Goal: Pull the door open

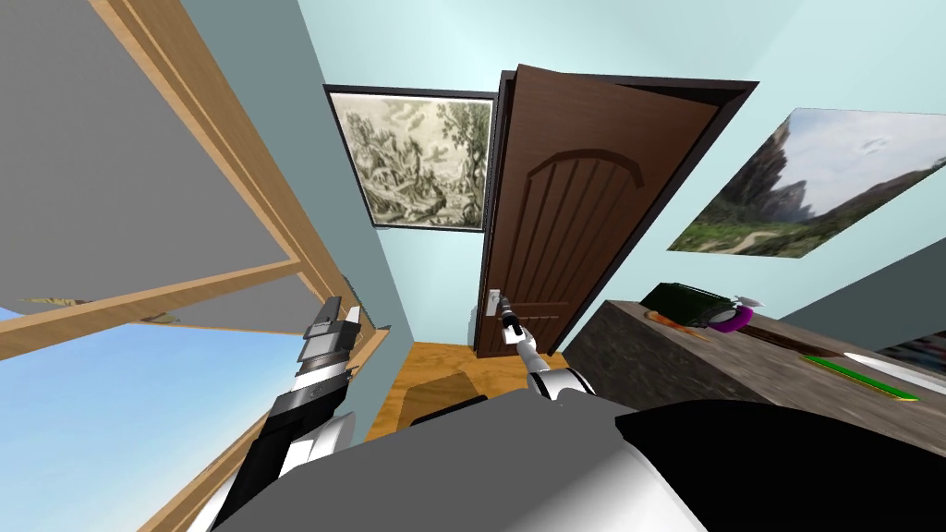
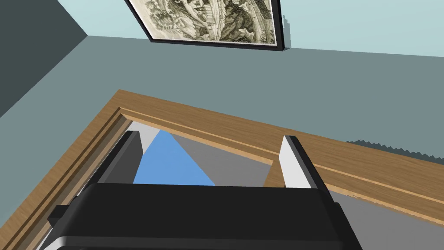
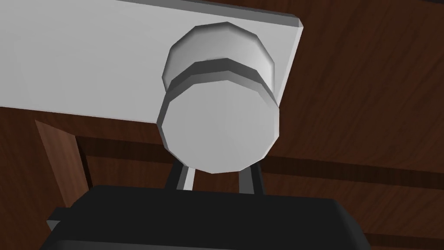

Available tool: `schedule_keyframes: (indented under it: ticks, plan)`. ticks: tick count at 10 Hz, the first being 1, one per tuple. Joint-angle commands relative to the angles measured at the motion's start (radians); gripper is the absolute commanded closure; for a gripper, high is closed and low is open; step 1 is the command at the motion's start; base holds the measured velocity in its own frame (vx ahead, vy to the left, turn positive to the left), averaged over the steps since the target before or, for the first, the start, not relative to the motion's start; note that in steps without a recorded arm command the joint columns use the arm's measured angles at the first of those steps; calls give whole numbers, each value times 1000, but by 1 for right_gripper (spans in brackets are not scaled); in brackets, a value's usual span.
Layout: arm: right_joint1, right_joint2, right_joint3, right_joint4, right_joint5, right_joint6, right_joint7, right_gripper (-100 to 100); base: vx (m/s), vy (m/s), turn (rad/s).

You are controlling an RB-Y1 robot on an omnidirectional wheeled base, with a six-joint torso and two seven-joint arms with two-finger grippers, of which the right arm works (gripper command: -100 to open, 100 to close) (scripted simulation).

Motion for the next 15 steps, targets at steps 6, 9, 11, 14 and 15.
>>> schedule_keyframes:
  ticks: [6,9,11,14,15]
  plan:
    - [-16,4,21,16,-81,-12,-134,100,-40,-23,59]
    - [-15,0,29,18,-134,-12,-203,100,-29,-13,55]
    - [-15,-2,33,19,-160,-12,-255,100,-45,-32,83]
    - [-6,-4,23,28,-201,-13,-316,-100,-72,-28,52]
    - [-7,2,22,24,-217,-12,-342,-100,-95,-37,28]
